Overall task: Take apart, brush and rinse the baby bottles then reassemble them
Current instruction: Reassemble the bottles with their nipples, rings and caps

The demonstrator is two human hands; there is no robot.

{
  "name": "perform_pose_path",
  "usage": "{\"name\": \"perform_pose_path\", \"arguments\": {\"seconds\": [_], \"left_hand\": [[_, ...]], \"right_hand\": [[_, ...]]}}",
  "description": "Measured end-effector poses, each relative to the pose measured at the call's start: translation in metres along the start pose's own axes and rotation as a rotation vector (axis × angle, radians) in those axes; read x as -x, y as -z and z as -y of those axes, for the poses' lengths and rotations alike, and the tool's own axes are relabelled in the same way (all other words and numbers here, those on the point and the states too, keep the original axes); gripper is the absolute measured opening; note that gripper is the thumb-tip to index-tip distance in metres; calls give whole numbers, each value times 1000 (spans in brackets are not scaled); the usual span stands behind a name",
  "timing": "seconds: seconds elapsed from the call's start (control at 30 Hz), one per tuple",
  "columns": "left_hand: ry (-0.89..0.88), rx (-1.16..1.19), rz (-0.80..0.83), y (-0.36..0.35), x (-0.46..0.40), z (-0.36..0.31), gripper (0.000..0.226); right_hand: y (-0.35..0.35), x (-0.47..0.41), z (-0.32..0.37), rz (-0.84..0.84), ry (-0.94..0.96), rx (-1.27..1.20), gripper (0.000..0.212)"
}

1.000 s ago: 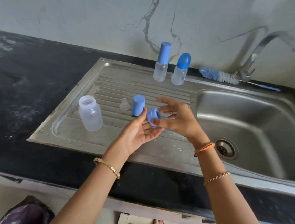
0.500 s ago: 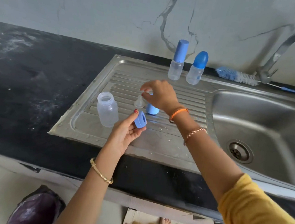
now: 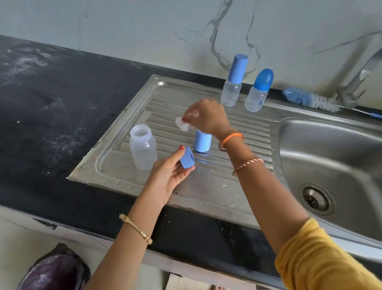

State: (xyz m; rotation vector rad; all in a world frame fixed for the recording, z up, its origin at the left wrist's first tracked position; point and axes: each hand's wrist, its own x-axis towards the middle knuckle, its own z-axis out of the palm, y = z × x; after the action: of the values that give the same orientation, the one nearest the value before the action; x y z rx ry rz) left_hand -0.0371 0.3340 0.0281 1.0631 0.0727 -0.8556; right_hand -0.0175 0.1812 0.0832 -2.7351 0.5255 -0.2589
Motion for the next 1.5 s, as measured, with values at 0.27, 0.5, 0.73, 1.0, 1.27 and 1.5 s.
{"name": "perform_pose_path", "arguments": {"seconds": [0.27, 0.5, 0.73, 1.0, 1.27, 1.5], "left_hand": [[51, -90, 156, -49, -4, 12, 15], [132, -59, 152, -74, -6, 25, 13], [147, 21, 183, -83, -11, 38, 9], [-25, -39, 204, -91, -23, 46, 14], [-634, -717, 113, -93, -44, 66, 50], [-869, -951, 102, -107, -59, 62, 49]], "right_hand": [[79, 85, -70, -121, -57, -1206, 27], [8, 116, -118, -403, -566, -321, 16], [18, 136, -106, -311, -618, -1642, 12], [9, 141, -105, -300, -586, -1851, 9], [12, 131, -117, -342, -505, -1793, 10], [19, 126, -124, -300, -276, -1288, 15]]}}
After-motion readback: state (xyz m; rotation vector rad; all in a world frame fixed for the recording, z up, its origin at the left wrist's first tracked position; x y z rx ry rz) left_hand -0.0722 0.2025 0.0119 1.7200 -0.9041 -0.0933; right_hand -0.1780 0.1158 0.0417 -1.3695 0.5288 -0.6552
